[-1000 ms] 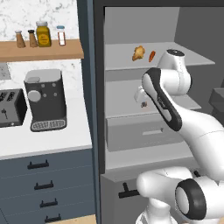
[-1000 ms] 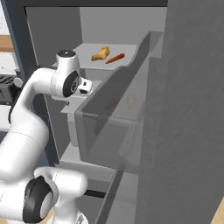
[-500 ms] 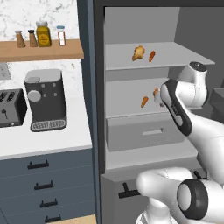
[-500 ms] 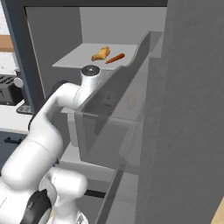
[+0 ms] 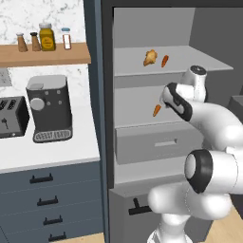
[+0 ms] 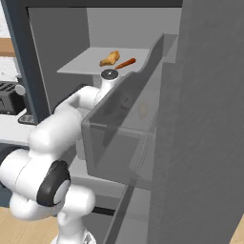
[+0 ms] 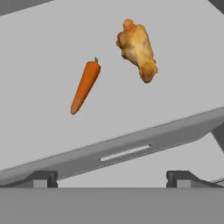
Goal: Place one carrot and one chicken drumstick in each tupperware on the nearby counter, to pack two identical lunches.
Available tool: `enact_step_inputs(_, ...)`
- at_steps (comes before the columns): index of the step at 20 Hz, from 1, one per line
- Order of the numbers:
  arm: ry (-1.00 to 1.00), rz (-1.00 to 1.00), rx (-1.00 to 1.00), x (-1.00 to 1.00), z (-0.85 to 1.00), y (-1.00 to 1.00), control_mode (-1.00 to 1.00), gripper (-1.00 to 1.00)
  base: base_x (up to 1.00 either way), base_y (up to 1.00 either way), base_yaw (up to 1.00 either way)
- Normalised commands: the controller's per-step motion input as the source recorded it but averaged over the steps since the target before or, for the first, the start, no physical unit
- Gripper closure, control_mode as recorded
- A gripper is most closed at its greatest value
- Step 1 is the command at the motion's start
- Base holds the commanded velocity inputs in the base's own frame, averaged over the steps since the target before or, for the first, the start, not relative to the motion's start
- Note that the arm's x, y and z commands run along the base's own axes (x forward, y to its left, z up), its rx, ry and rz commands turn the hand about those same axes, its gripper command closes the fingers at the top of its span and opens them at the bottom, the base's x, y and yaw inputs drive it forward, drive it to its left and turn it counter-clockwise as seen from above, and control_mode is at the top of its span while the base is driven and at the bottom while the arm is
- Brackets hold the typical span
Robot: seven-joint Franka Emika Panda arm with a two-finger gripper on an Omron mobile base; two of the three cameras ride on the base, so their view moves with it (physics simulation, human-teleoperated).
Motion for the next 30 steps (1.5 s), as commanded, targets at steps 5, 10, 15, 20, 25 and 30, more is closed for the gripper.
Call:
enact_step_inputs(5, 0.0, -0.01, 0.0, 0.85, -0.44, 0.0, -1.0, -1.0, 0.0, 0.0, 0.0)
enact_step_inputs(10, 0.0, 0.0, 0.0, 0.42, -0.55, 0.25, -1.0, -1.0, 0.0, 0.0, 0.0)
enact_step_inputs(15, 0.0, 0.0, -0.02, 0.53, -0.45, 0.32, -1.0, -1.0, 0.0, 0.0, 0.0)
enact_step_inputs(20, 0.0, 0.0, -0.01, 0.38, -0.34, 0.01, -1.0, -1.0, 0.0, 0.0, 0.0)
enact_step_inputs(25, 0.0, 0.0, -0.02, 0.15, -0.35, 0.0, -1.0, -1.0, 0.0, 0.0, 0.0)
enact_step_inputs(30, 0.0, 0.0, -0.04, 0.31, -0.34, 0.0, -1.0, 1.0, 0.0, 0.0, 0.0)
